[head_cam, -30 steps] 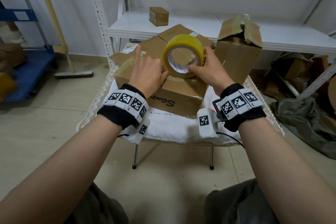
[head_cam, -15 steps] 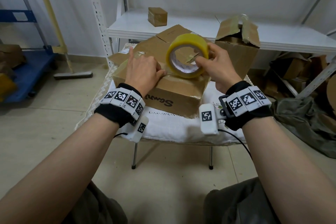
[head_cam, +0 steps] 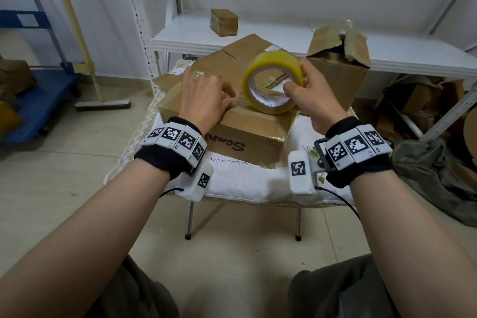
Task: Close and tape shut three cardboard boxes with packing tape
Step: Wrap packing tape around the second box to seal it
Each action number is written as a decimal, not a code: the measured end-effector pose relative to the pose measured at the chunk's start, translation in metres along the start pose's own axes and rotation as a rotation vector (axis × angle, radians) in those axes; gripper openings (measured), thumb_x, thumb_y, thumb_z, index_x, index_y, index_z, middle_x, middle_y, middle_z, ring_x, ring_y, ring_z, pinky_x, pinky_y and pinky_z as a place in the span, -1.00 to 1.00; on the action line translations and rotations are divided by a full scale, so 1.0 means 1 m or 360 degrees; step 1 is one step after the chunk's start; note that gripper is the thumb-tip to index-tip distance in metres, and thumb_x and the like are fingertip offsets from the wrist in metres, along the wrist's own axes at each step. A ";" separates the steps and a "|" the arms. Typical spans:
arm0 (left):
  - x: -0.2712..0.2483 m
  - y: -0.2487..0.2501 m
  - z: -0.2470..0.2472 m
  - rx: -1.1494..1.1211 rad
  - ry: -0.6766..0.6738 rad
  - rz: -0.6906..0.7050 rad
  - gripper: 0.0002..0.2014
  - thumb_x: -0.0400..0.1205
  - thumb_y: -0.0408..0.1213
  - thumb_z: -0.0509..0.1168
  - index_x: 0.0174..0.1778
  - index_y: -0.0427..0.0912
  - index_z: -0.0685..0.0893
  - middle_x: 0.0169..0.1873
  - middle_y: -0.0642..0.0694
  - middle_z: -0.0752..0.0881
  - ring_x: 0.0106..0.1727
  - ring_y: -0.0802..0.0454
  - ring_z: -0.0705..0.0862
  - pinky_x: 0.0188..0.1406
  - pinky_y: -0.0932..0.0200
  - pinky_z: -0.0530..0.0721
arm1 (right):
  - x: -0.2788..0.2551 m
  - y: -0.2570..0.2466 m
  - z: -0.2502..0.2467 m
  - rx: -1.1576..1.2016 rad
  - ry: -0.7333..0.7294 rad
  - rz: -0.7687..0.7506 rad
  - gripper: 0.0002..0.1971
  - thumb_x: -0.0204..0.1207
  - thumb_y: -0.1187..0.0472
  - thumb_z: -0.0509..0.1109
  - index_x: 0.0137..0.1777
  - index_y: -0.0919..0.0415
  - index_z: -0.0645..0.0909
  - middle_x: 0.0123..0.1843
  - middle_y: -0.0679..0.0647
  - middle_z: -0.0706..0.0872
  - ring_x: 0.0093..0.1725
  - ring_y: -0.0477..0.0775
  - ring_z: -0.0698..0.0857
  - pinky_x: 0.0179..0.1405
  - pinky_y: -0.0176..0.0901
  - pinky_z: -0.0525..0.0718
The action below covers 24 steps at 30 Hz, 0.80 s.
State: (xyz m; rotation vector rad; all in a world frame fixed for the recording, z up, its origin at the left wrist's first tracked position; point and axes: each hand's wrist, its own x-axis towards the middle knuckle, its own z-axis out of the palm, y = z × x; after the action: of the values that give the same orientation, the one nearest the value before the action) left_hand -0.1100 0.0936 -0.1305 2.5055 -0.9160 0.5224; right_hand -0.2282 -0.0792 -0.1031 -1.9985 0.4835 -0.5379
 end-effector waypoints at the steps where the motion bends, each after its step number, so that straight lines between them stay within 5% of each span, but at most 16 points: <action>1: 0.001 0.000 0.000 -0.0074 0.0005 0.0021 -0.83 0.54 0.04 0.49 -0.02 0.10 0.83 0.10 0.01 0.81 0.23 -0.04 0.69 0.61 -0.18 0.23 | 0.001 0.001 0.000 -0.0012 0.0004 0.0010 -0.70 0.60 0.21 0.36 0.33 0.08 0.54 0.10 0.26 0.65 0.16 0.34 0.66 0.34 0.43 0.64; 6: 0.001 0.001 0.001 -0.0365 -0.0117 0.0017 -0.86 0.57 -0.23 0.52 0.02 0.00 0.88 -0.05 -0.03 0.85 0.02 -0.01 0.75 0.20 -0.04 0.69 | 0.002 0.006 -0.001 -0.0015 0.0028 0.0050 -0.76 0.61 0.21 0.37 0.24 0.19 0.53 -0.02 0.09 0.57 -0.03 0.08 0.57 0.23 0.26 0.66; 12: -0.002 -0.006 0.000 -0.0325 -0.0378 0.0377 -0.71 0.66 -0.36 0.29 0.23 -0.08 0.81 0.30 0.05 0.75 0.18 0.04 0.74 0.46 -0.08 0.57 | 0.003 0.012 -0.001 0.0005 -0.0026 0.0085 -0.75 0.60 0.25 0.42 0.21 0.09 0.48 -0.08 -0.01 0.56 -0.11 -0.06 0.55 -0.02 -0.11 0.58; 17: -0.008 -0.001 0.000 -0.0047 -0.0442 0.0585 -0.55 0.64 -0.19 -0.02 0.06 -0.06 0.82 0.00 0.05 0.82 -0.28 0.04 0.63 0.44 0.03 0.38 | 0.004 0.014 -0.001 -0.0002 0.0000 0.0073 -0.68 0.55 0.22 0.49 0.24 0.12 0.51 -0.01 0.03 0.61 -0.03 -0.01 0.60 0.02 -0.06 0.63; 19: -0.009 -0.001 0.000 -0.0011 -0.0473 0.0548 -0.54 0.63 -0.09 -0.04 0.02 -0.04 0.81 -0.06 0.04 0.77 -0.19 0.00 0.62 0.39 -0.05 0.47 | 0.003 0.013 0.000 -0.0011 -0.0019 0.0064 -0.66 0.55 0.21 0.51 0.26 0.11 0.52 0.03 0.04 0.62 -0.01 -0.02 0.61 0.02 -0.09 0.64; 22: -0.010 0.000 -0.002 -0.0011 -0.0584 0.0464 -0.61 0.67 -0.04 0.06 0.13 0.01 0.79 0.19 0.03 0.67 0.26 -0.17 0.52 0.27 -0.17 0.57 | 0.003 0.014 0.000 -0.0020 -0.0051 0.0055 -0.59 0.54 0.18 0.55 0.31 0.13 0.51 0.04 0.03 0.61 -0.05 -0.09 0.60 -0.08 -0.22 0.58; 24: -0.009 0.000 -0.002 -0.0036 -0.0604 0.0470 -0.61 0.68 -0.02 0.08 0.12 -0.02 0.80 0.21 0.03 0.66 0.29 -0.14 0.48 0.26 -0.11 0.56 | 0.003 0.015 -0.001 -0.0032 -0.0059 0.0062 -0.55 0.52 0.18 0.57 0.35 0.14 0.50 0.07 0.03 0.61 -0.05 -0.11 0.61 -0.11 -0.26 0.57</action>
State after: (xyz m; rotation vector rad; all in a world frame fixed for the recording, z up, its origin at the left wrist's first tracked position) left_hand -0.1170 0.0993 -0.1335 2.5059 -1.4381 0.1166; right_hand -0.2283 -0.0882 -0.1157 -2.0108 0.5056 -0.4725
